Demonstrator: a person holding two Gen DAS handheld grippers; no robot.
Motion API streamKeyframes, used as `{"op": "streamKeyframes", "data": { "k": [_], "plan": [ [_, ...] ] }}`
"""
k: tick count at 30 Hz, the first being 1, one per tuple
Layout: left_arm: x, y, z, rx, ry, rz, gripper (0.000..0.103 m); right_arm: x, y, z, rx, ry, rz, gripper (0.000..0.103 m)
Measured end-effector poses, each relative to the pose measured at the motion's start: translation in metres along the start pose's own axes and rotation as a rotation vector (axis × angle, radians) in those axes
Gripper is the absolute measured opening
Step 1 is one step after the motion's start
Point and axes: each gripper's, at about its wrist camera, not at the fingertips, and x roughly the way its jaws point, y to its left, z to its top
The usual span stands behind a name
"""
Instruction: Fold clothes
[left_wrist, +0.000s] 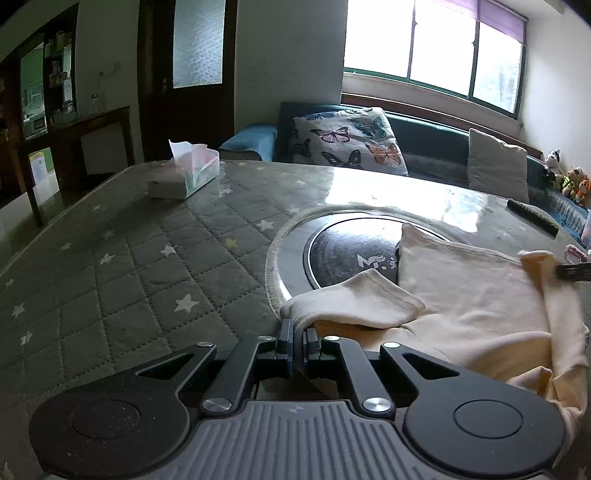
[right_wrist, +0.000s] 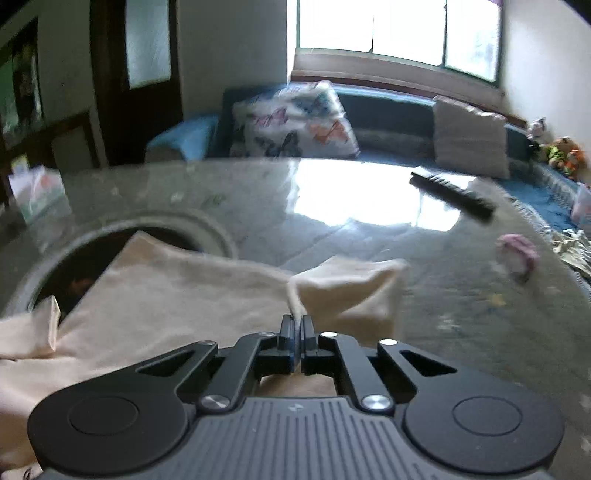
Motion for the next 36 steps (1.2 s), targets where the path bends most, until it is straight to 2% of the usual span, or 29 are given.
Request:
{"op": "streamKeyframes", "data": {
  "k": [7,10,13,17,18,20,23,25,28,33,36],
  "plan": [
    [-0.008,0.005,-0.004,0.001,-0.003,0.014,0.005,-0.076,-0.058,-0.024,0.102,-0.095,-0.078,0.002],
    [-0.013,0.008,-0.008,0.004,0.004,0.012,0.005,-0.104,-0.084,-0.05,0.165,-0.096,-0.13,0.002],
    [-0.013,0.012,-0.013,0.007,0.021,0.017,0.006,-0.119,-0.101,-0.079,0.228,-0.055,-0.166,0.003],
    [-0.018,0.014,-0.017,0.018,0.031,0.023,0.018,-0.125,-0.111,-0.111,0.259,-0.003,-0.222,0.023],
    [-0.023,0.013,-0.018,0.031,0.022,0.023,0.026,-0.127,-0.113,-0.115,0.266,-0.003,-0.227,0.025],
    [-0.032,0.011,-0.018,0.06,0.0,0.02,0.034,-0.132,-0.113,-0.118,0.271,-0.016,-0.232,0.025],
    [-0.051,0.008,-0.022,0.109,-0.033,-0.007,0.038,-0.142,-0.11,-0.116,0.255,-0.051,-0.235,0.033],
    [-0.065,0.004,-0.026,0.151,-0.05,-0.049,0.038,-0.148,-0.101,-0.112,0.216,-0.063,-0.184,0.035],
    [-0.079,-0.009,-0.037,0.227,-0.044,-0.137,0.038,-0.153,-0.078,-0.11,0.136,-0.051,-0.055,0.035],
    [-0.087,-0.04,-0.055,0.338,0.002,-0.304,0.038,-0.151,-0.032,-0.116,-0.001,0.021,0.184,0.034],
    [-0.083,-0.055,-0.062,0.373,0.028,-0.36,0.039,-0.15,-0.006,-0.121,-0.074,0.072,0.328,0.033]
  ]
}}
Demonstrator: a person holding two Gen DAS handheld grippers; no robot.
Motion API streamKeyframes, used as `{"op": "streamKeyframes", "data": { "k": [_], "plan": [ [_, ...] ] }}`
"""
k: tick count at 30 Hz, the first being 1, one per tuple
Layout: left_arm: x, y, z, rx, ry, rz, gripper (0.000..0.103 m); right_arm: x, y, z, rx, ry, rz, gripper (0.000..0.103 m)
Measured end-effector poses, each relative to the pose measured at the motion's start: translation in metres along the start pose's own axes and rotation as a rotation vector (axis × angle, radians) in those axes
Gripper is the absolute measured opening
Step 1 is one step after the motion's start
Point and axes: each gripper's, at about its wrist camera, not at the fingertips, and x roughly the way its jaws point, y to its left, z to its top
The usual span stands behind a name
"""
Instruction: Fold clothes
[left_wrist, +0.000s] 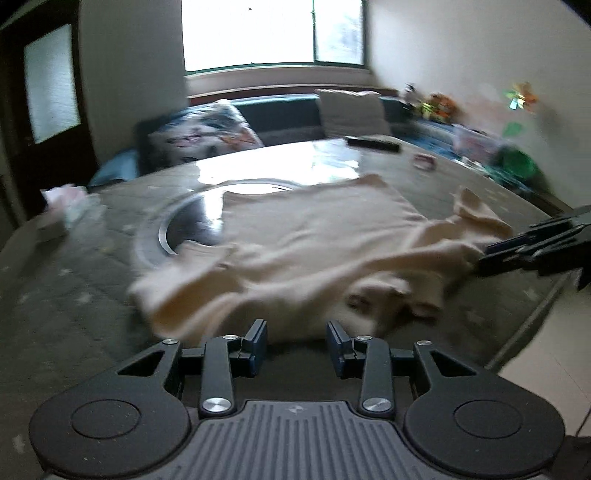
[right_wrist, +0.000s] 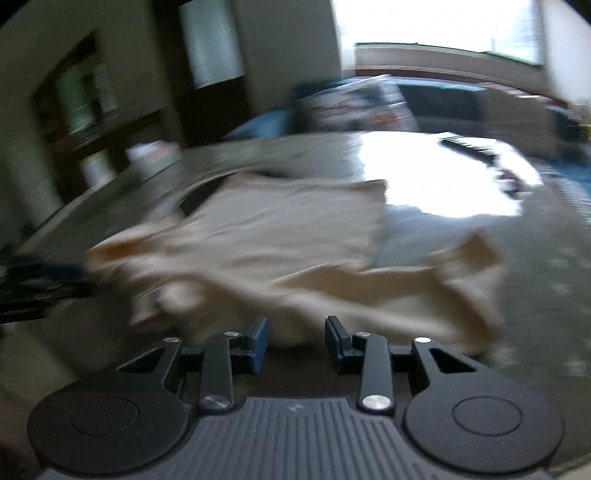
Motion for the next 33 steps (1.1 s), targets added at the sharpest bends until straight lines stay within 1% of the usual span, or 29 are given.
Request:
{"op": "streamKeyframes", "data": {
  "k": [2,3,8,9,13,14,15,17,18,21,23,25,28,29,31,33],
  "plan": [
    [0.007,-0.005,0.0,0.002,0.015,-0.031,0.044,0.006,0.012,-0.001,-0.032,0.023,0.051,0.033],
    [0.011,-0.008,0.0,0.002,0.023,-0.046,0.044,0.009,0.02,-0.002,-0.049,0.035,0.072,0.033],
    [0.023,-0.019,-0.003,0.015,0.052,-0.083,0.044,0.024,0.038,-0.002,-0.093,0.074,0.108,0.031],
    [0.024,-0.02,-0.004,0.02,0.055,-0.091,0.044,0.026,0.04,-0.002,-0.096,0.08,0.11,0.027],
    [0.031,-0.025,-0.003,0.036,0.066,-0.083,0.043,0.042,0.044,-0.003,-0.098,0.096,0.101,0.013],
    [0.033,-0.025,-0.003,0.038,0.068,-0.082,0.037,0.044,0.044,-0.003,-0.101,0.099,0.097,0.009],
    [0.033,-0.024,-0.002,0.038,0.069,-0.084,0.023,0.044,0.045,-0.003,-0.107,0.1,0.095,0.005],
    [0.032,-0.024,-0.001,0.038,0.07,-0.096,0.008,0.039,0.047,-0.003,-0.129,0.089,0.088,0.004],
    [0.029,-0.024,0.0,0.048,0.06,-0.098,0.006,0.036,0.047,-0.002,-0.134,0.083,0.087,0.004],
    [0.013,-0.021,0.007,0.073,0.024,-0.115,0.005,0.014,0.046,0.004,-0.144,0.045,0.108,0.003],
    [0.002,-0.018,0.01,0.088,0.01,-0.147,0.005,-0.001,0.045,0.008,-0.154,0.023,0.125,0.003],
    [-0.005,-0.018,0.008,0.127,0.025,-0.169,0.005,-0.01,0.046,0.008,-0.19,0.034,0.149,0.004],
    [-0.008,-0.023,0.002,0.18,0.052,-0.18,0.006,-0.011,0.047,0.002,-0.235,0.08,0.171,0.006],
    [-0.009,-0.025,0.0,0.198,0.061,-0.184,0.008,-0.011,0.047,0.0,-0.246,0.096,0.175,0.007],
    [-0.012,-0.021,0.002,0.197,0.052,-0.171,0.009,-0.012,0.046,0.0,-0.254,0.094,0.166,0.008],
    [-0.014,-0.016,0.01,0.187,0.023,-0.154,0.009,-0.014,0.043,0.007,-0.249,0.067,0.145,0.009]
  ]
}}
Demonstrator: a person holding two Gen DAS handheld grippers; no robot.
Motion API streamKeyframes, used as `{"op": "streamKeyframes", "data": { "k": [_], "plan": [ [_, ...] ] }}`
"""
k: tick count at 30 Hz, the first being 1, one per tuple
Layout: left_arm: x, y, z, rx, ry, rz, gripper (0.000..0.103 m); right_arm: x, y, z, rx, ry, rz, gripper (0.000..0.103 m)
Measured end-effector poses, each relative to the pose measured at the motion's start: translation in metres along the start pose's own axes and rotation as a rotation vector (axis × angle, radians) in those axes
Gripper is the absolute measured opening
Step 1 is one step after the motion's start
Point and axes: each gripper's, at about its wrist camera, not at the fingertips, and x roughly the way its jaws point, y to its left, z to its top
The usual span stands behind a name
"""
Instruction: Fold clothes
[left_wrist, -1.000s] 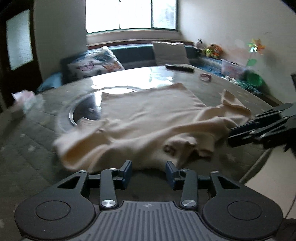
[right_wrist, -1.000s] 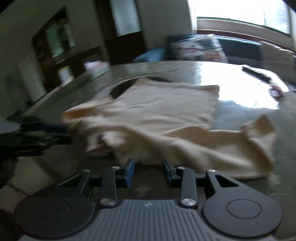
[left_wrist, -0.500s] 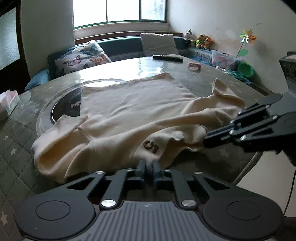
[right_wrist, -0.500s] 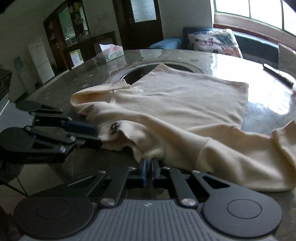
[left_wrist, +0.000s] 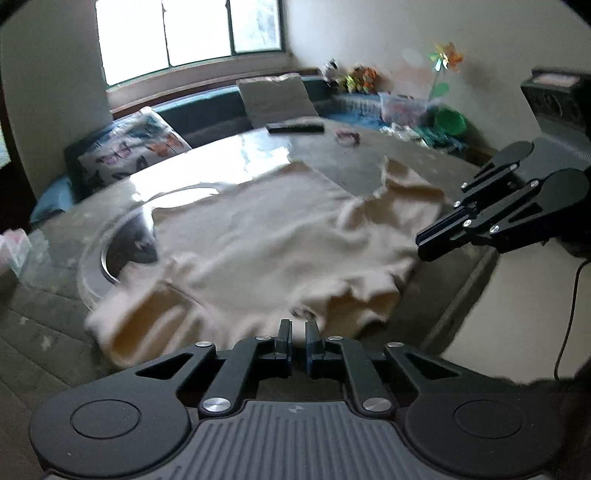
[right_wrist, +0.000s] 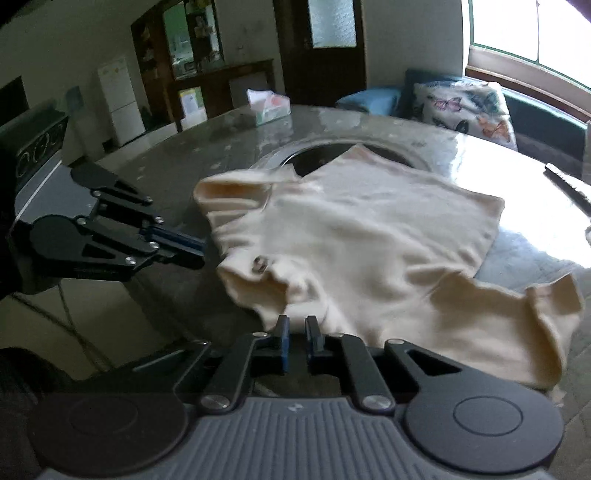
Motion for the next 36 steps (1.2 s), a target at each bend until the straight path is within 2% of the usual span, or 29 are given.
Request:
{"op": "streamKeyframes", "data": {
  "k": [2,5,6,13,14,16,17,18,22,27,32,34,36],
  "plan": [
    [0.002,0.005,0.008,-0.014,-0.022,0.025,0.01,0.002,-0.006,0.005,0.006,-0.022,-0.032,0.009],
    [0.018,0.013,0.019,-0.05,-0.03,0.049,0.014,0.017,-0.014,0.011,0.01,-0.023,-0.076,0.019],
    [0.026,0.015,0.022,-0.06,-0.026,0.044,0.015,0.023,-0.015,0.012,0.008,-0.017,-0.089,0.02],
    [0.076,0.009,0.019,-0.049,0.073,0.017,0.015,0.059,-0.018,0.005,-0.006,0.066,-0.071,0.02],
    [0.08,0.01,0.019,-0.048,0.087,0.012,0.015,0.059,-0.018,0.003,-0.01,0.074,-0.064,0.024],
    [0.082,0.013,0.021,-0.052,0.086,0.01,0.02,0.057,-0.022,0.005,-0.013,0.068,-0.07,0.034],
    [0.083,0.017,0.025,-0.059,0.078,0.016,0.027,0.055,-0.026,0.008,-0.009,0.057,-0.081,0.035],
    [0.084,0.021,0.029,-0.068,0.068,0.022,0.031,0.054,-0.029,0.011,-0.004,0.047,-0.092,0.035],
    [0.094,0.037,0.044,-0.107,0.048,0.052,0.032,0.06,-0.052,0.024,0.046,0.01,-0.142,0.035],
    [0.116,0.064,0.048,-0.161,0.092,0.087,0.032,0.081,-0.082,0.031,0.124,0.032,-0.188,0.036],
    [0.13,0.095,0.05,-0.246,0.14,0.099,0.032,0.075,-0.1,0.028,0.167,0.061,-0.161,0.036],
    [0.134,0.105,0.058,-0.266,0.133,0.119,0.032,0.071,-0.105,0.034,0.18,0.044,-0.149,0.036],
    [0.139,0.117,0.066,-0.283,0.123,0.143,0.032,0.07,-0.112,0.044,0.176,0.024,-0.173,0.037]
  ]
}}
